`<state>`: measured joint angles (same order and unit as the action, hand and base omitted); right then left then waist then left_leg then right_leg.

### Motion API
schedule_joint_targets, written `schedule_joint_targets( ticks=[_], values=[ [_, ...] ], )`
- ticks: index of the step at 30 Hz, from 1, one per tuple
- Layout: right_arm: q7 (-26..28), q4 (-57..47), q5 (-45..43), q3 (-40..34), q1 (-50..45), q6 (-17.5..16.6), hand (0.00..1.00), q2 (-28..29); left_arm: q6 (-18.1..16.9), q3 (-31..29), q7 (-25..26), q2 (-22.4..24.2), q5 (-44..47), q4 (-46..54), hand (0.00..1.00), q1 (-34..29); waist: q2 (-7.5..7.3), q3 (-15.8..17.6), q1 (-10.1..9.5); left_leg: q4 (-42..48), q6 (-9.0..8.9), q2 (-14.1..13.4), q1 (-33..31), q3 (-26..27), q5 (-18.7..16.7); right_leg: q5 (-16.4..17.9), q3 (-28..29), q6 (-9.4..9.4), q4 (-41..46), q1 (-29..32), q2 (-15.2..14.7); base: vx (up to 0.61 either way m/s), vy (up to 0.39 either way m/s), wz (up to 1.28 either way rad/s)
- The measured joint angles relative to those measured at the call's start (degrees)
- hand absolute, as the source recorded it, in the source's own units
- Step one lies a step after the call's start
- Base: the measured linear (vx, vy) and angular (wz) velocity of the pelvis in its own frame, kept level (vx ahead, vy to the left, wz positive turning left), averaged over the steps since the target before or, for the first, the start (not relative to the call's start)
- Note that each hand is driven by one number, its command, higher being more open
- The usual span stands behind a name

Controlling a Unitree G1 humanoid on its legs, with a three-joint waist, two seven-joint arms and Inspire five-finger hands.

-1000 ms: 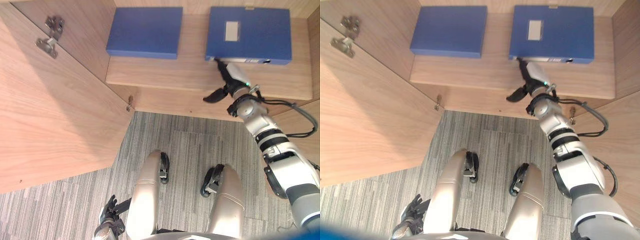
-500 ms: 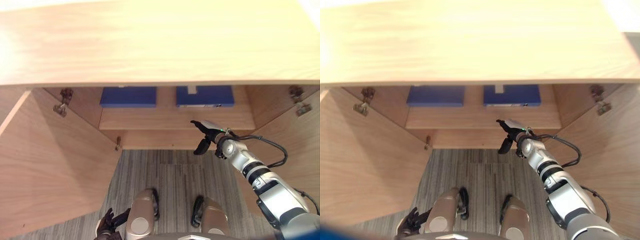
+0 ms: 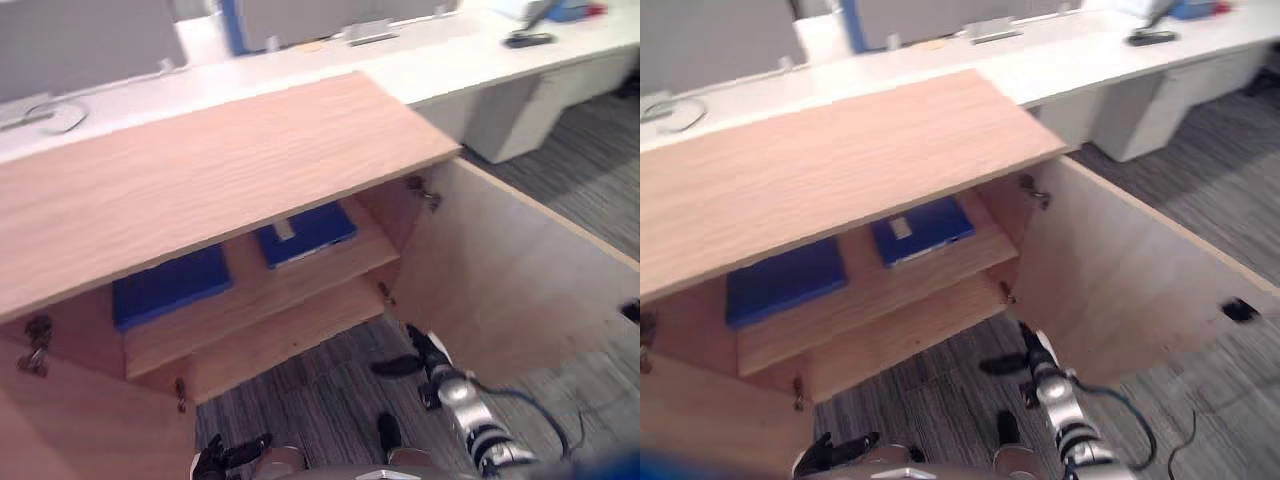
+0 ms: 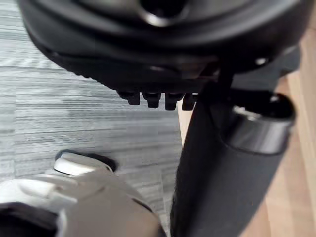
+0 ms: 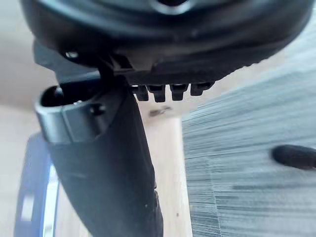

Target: Walk over to the cabinet, pick up the folder, carry it to the office cabinet, place the folder inside the office cabinet, then close the office cabinet door

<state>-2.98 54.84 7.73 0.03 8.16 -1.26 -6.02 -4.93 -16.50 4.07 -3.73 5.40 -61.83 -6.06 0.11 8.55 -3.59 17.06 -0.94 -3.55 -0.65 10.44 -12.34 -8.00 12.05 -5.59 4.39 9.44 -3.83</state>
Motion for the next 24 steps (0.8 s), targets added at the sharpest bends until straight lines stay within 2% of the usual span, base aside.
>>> schedule_joint_targets(
  ticks=[1, 2, 3, 4, 5, 6, 7, 8, 9, 10, 11, 12, 13, 14, 15, 16, 17, 18, 20, 24],
  values=[
    [-0.12, 0.00, -1.30, -1.64, -1.73, 0.35, 1.00, 0.94, -0.02, -0.63, 0.05, 0.04, -0.47, -0.05, 1.00, 0.26, -0.13, -0.20, 0.40, -0.73, 0.88, -0.31, 0.80, 2.23, 0.57, 0.80, -3.52, 3.06, -0.01, 0.36, -0.86, -0.17, 0.079, -1.24],
    [-0.33, -0.02, -2.19, -4.88, -3.42, 0.69, 1.00, 1.97, 0.08, -0.91, 0.70, 0.48, -0.66, -0.17, 1.00, 1.11, 0.39, 0.00, 1.02, -2.37, 1.29, -0.53, 2.37, 5.28, 1.26, 3.89, -15.38, 8.30, 1.95, 0.99, -4.08, -0.14, 0.084, -1.12],
    [-0.63, 0.00, -3.30, -6.24, -4.21, 0.77, 1.00, 2.11, 0.08, -0.97, 0.92, 0.78, -0.96, -0.15, 1.00, 1.27, 0.74, -0.12, 0.98, -3.36, 1.35, -1.38, 3.35, 7.26, 1.81, 4.70, -21.13, 9.17, 3.53, 1.63, -5.66, -0.11, 0.085, -1.53],
    [-1.53, 0.00, -5.13, -7.94, -5.25, 0.79, 1.00, 3.16, 0.07, -1.02, 1.16, 0.89, -1.00, -0.10, 1.00, 1.27, 0.95, -0.04, 0.88, -4.30, 1.02, -2.34, 5.20, 11.52, 2.35, 5.85, -32.52, 10.09, 9.21, 2.49, -9.58, -0.06, 0.003, -1.69],
    [-2.18, -0.04, -6.66, -8.45, -6.61, 0.76, 1.00, 3.79, 0.27, -1.06, 1.68, 0.97, -1.00, -0.19, 1.00, 1.04, 1.15, -0.31, 0.96, -4.68, 0.75, -3.28, 6.94, 15.07, 2.52, 7.74, -40.63, 10.06, 15.44, 1.80, -12.95, -0.03, -0.060, -1.63],
    [-2.24, -0.04, -7.50, -8.56, -7.31, 0.74, 1.00, 3.96, 0.41, -1.11, 1.94, 1.01, -1.01, -0.21, 1.00, 0.93, 1.08, -0.60, 1.01, -4.68, 0.63, -3.72, 7.57, 16.62, 2.58, 8.77, -43.21, 10.02, 18.22, 1.13, -14.29, 0.00, -0.120, -1.29],
    [-2.23, -0.03, -8.07, -9.41, -8.43, 0.74, 1.00, 4.28, 0.50, -1.10, 2.19, 1.05, -1.01, -0.24, 1.00, 0.74, 1.10, -1.01, 1.08, -4.67, 0.26, -4.47, 8.38, 18.62, 2.72, 10.91, -45.52, 9.22, 22.22, -0.29, -16.19, 0.02, -0.186, -1.15],
    [-2.36, -0.03, -8.21, -10.67, -9.69, 0.74, 1.00, 4.48, 0.48, -1.08, 2.41, 1.11, -1.04, -0.16, 1.00, 0.87, 0.35, -1.76, 1.28, -4.72, -0.73, -5.37, 9.35, 20.99, 3.31, 14.70, -47.11, 6.54, 25.23, -1.77, -18.78, 0.05, -0.280, -1.11],
    [-2.39, -0.03, -8.85, -11.82, -10.02, 0.73, 1.00, 4.54, 0.46, -1.07, 2.69, 0.98, -1.11, 0.02, 1.00, 1.28, -0.40, -1.81, 1.46, -4.66, -1.72, -4.78, 9.69, 21.87, 3.56, 15.37, -47.57, 4.43, 25.22, -1.48, -19.51, 0.06, -0.265, -0.88],
    [-2.42, -0.05, -9.69, -12.98, -10.26, 0.71, 1.00, 4.51, 0.53, -1.15, 2.88, 0.88, -1.35, -0.41, 1.00, 1.95, -0.46, -1.59, 1.71, -5.21, -1.84, -4.55, 10.00, 21.59, 3.68, 15.97, -47.59, 4.84, 25.03, -1.46, -18.75, 0.02, -0.258, -0.52],
    [-2.88, 0.02, -10.63, -15.20, -11.29, 0.63, 1.00, 3.33, 1.05, -1.14, 2.97, 2.84, -1.60, -1.40, 1.00, 2.63, 1.02, -2.34, 2.29, -8.27, -2.13, -3.51, 9.88, 17.06, 3.31, 14.78, -47.13, 4.96, 21.60, -2.24, -15.65, -0.08, -0.133, -0.65],
    [-3.67, 0.57, -11.28, -16.61, -11.39, 0.62, 1.00, 2.65, 0.96, -1.03, 2.91, 4.26, -1.63, -1.40, 1.00, 2.35, 1.86, -2.86, 2.11, -10.98, -1.85, -1.83, 10.59, 13.69, 3.21, 12.92, -46.28, 3.87, 15.08, -3.32, -11.50, -0.11, -0.073, -0.74],
    [-3.95, 0.85, -12.08, -17.42, -11.24, 0.57, 1.00, 2.46, 0.94, -1.02, 2.95, 4.75, -1.72, -1.58, 1.00, 2.34, 2.97, -3.49, 1.44, -12.53, -0.78, -2.30, 10.26, 13.10, 3.58, 13.00, -47.12, 3.02, 11.97, -4.46, -9.28, -0.14, 0.030, -0.92],
    [-4.26, 0.98, -12.53, -19.29, -11.16, 0.47, 1.00, 1.89, 0.82, -0.71, 2.78, 5.64, -2.38, -1.66, 1.00, 2.41, 4.07, -4.44, 1.25, -14.25, 1.24, -2.99, 9.61, 12.51, 5.20, 15.54, -48.38, 2.79, 17.19, -3.23, -9.40, -0.09, 0.040, -0.75],
    [-5.05, 1.24, -12.93, -19.56, -11.34, 0.35, 1.00, 2.72, 0.55, -0.61, 2.32, 3.60, -3.26, -1.11, 1.00, 2.37, 0.49, -4.59, 2.20, -14.32, -0.81, -1.17, 10.07, 13.71, 5.96, 16.95, -43.70, 3.10, 22.19, -2.68, -13.30, -0.06, -0.051, -0.79],
    [-5.35, 2.36, -13.16, -19.61, -10.99, 0.30, 1.00, 2.59, 0.72, -0.68, 2.77, 2.42, -3.41, -2.11, 1.00, 2.31, -0.71, -4.67, 2.31, -14.61, -2.14, -1.47, 11.31, 14.45, 5.93, 16.98, -41.23, 1.87, 20.68, -2.66, -11.81, -0.01, -0.093, -0.75],
    [-6.00, 2.19, -14.25, -19.61, -11.50, 0.08, 1.00, 2.24, 0.70, -0.62, 3.61, 2.64, -3.37, -2.79, 1.00, 2.04, 0.82, -5.47, 2.61, -14.98, -2.33, -3.33, 11.20, 14.34, 6.12, 14.60, -40.92, 2.64, 14.68, -4.31, -7.63, 0.02, -0.198, -0.89],
    [-6.65, 2.17, -14.67, -19.99, -11.28, -0.07, 1.00, 1.76, 0.71, -0.59, 4.15, 3.01, -3.31, -3.02, 1.00, 2.08, 1.49, -5.82, 2.58, -14.73, -2.99, -4.69, 10.48, 15.75, 6.64, 12.80, -39.97, 3.66, 11.35, -4.27, -5.04, 0.02, -0.138, -0.72],
    [-7.36, 2.18, -14.90, -21.68, -11.21, -0.09, 1.00, 1.71, 0.73, -0.57, 4.26, 3.89, -3.14, -3.09, 1.00, 2.61, 1.98, -5.58, 2.95, -15.08, -4.04, -5.52, 10.37, 16.81, 7.49, 11.67, -38.79, 4.68, 9.53, -3.99, -3.15, 0.01, -0.106, -0.48],
    [-7.85, 0.93, -16.93, -23.07, -11.13, -0.17, 1.00, 1.67, 0.70, 1.25, 4.33, 3.68, -3.13, -3.06, 1.00, 2.88, 2.37, -5.68, 3.88, -15.48, -4.21, -6.73, 9.91, 17.52, 7.60, 10.02, -36.96, 5.71, 6.13, -3.56, -0.29, 0.02, -0.041, -0.33]
  ],
)
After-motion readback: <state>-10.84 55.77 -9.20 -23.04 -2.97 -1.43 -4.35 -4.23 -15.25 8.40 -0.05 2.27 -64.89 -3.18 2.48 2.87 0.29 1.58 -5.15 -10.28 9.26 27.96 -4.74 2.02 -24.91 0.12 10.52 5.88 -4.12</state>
